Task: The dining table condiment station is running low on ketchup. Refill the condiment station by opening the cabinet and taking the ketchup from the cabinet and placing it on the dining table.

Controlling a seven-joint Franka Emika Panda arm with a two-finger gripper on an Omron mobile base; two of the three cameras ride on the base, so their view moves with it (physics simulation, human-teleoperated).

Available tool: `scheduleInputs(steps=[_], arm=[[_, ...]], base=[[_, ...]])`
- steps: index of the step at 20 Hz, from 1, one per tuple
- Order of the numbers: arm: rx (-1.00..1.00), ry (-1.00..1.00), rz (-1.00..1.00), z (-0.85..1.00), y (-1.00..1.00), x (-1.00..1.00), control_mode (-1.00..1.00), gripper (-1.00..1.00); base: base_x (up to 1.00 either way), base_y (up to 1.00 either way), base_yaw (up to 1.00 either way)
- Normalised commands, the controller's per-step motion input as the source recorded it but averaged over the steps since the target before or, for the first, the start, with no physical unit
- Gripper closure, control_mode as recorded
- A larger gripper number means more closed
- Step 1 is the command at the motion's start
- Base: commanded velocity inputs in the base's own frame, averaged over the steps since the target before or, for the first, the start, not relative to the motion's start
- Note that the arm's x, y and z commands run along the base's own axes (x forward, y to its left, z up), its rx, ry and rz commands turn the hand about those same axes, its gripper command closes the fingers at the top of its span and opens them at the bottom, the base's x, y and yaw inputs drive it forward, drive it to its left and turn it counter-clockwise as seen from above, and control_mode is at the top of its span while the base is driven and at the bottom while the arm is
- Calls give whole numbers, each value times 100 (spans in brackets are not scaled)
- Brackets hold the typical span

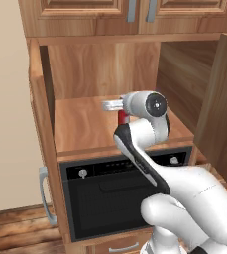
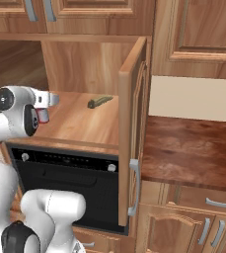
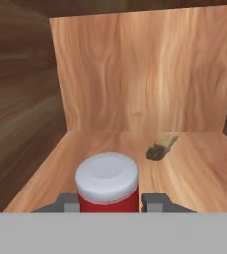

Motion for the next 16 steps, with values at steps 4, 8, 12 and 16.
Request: scheduleInputs(steps=[4, 8, 12, 16], arm=[[0, -1, 5, 1, -9, -98, -100, 100], [0, -10, 10, 0, -15, -100, -100, 100], [0, -10, 13, 7, -30, -97, -100, 100], [0, 0, 13, 19, -24, -50, -100, 100]], base=[[0, 0, 0], [0, 0, 0], [0, 0, 0], [0, 0, 0]])
